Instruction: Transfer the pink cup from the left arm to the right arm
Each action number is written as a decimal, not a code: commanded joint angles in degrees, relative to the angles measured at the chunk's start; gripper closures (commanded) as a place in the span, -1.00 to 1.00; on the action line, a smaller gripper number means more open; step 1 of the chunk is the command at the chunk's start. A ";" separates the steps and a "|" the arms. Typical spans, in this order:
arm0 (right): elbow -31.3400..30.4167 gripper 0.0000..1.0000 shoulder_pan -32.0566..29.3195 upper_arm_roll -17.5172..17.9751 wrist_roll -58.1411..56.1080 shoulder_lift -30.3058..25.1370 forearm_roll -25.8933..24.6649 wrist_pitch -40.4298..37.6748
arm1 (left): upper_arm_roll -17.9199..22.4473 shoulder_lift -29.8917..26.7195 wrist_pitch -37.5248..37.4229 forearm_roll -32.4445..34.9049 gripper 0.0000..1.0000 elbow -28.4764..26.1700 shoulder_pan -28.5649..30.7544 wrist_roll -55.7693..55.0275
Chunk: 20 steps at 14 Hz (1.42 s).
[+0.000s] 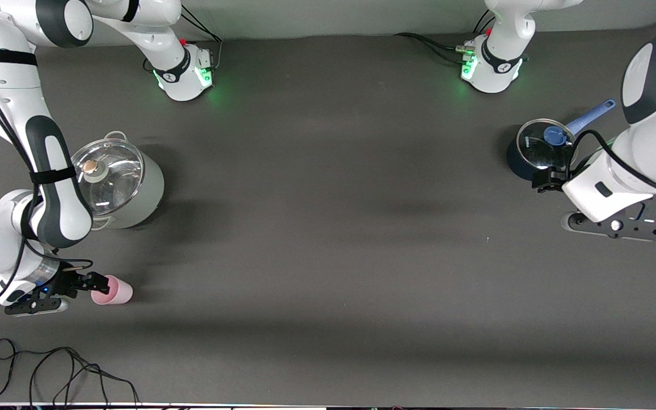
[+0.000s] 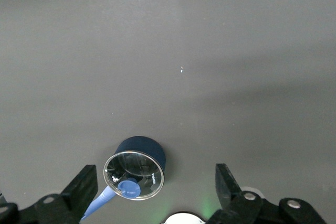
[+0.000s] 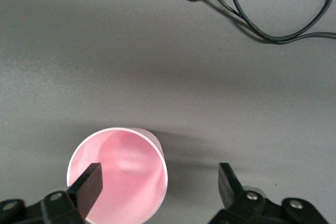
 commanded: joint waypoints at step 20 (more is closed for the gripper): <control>0.56 -0.99 7.94 -0.82 13.04 -36.12 -8.37 -48.89 | 3.45 -12.68 15.22 -6.25 -1.00 -20.48 7.84 11.29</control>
